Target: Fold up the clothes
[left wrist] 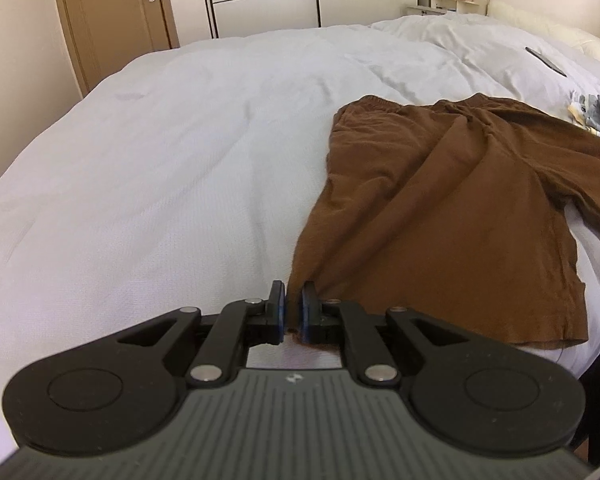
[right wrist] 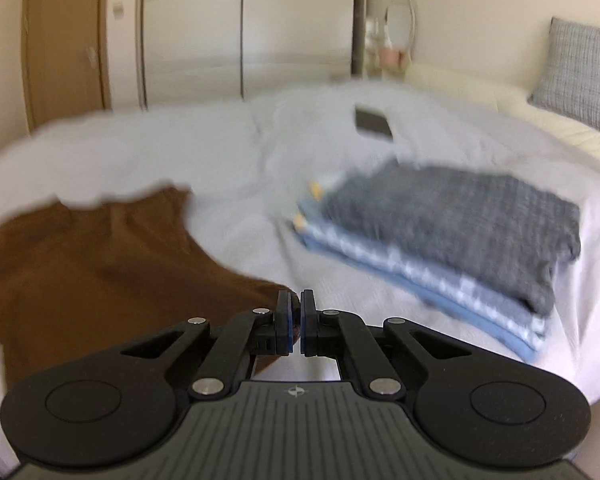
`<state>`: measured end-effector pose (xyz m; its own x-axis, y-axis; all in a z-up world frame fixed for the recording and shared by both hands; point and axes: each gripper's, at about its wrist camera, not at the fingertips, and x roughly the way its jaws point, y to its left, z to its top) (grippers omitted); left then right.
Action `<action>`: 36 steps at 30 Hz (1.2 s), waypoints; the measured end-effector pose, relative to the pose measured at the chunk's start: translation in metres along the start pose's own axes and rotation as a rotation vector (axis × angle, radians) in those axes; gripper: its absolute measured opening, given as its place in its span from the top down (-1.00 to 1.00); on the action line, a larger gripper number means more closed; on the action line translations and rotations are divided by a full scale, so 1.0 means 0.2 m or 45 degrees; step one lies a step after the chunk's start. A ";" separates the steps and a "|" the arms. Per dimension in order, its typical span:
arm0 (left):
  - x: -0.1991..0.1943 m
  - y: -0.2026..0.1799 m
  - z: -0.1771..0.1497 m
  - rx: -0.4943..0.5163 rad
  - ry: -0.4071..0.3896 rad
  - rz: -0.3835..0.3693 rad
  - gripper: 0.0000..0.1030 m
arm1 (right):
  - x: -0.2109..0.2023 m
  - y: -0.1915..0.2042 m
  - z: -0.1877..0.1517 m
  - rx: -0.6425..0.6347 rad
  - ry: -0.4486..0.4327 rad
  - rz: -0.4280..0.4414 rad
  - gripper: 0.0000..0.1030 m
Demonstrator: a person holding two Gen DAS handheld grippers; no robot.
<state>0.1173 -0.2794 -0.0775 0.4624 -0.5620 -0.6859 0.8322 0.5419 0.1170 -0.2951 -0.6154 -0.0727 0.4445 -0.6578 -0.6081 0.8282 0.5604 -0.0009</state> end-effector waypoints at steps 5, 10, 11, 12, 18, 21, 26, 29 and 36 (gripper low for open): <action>-0.07 0.06 0.11 0.057 -0.018 0.027 0.69 | 0.06 -0.04 -0.05 0.024 0.090 -0.055 0.90; -0.03 -0.07 0.42 0.230 -0.113 -0.059 0.54 | 0.05 -0.08 -0.04 0.093 0.037 0.040 0.62; -0.02 -0.11 0.49 0.267 -0.133 -0.079 0.48 | 0.05 -0.08 -0.04 0.105 0.029 0.067 0.55; 0.01 -0.17 0.57 0.308 -0.155 -0.117 0.45 | 0.05 -0.09 -0.04 0.116 0.021 0.093 0.51; 0.33 -0.62 0.96 0.602 -0.257 -0.365 0.40 | 0.11 -0.10 -0.04 0.120 0.033 0.197 0.14; 0.53 -0.91 1.12 0.832 -0.297 -0.451 0.40 | 0.16 -0.10 -0.06 0.081 0.077 0.204 0.14; 0.84 -1.32 1.25 1.288 -0.355 -0.526 0.35 | 0.20 0.01 -0.03 -0.201 0.152 0.218 0.28; 1.04 -1.50 1.27 1.540 -0.376 -0.523 0.34 | 0.22 0.06 0.01 -0.349 0.201 0.227 0.28; 1.41 -1.70 1.19 2.102 -0.322 -0.528 0.34 | 0.26 0.09 0.05 -0.442 0.316 0.250 0.54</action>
<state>0.0370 -0.7711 -0.1405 0.0497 -0.6524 -0.7563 0.2343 -0.7285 0.6438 -0.2535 -0.6452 -0.0962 0.4514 -0.4062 -0.7945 0.5545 0.8253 -0.1069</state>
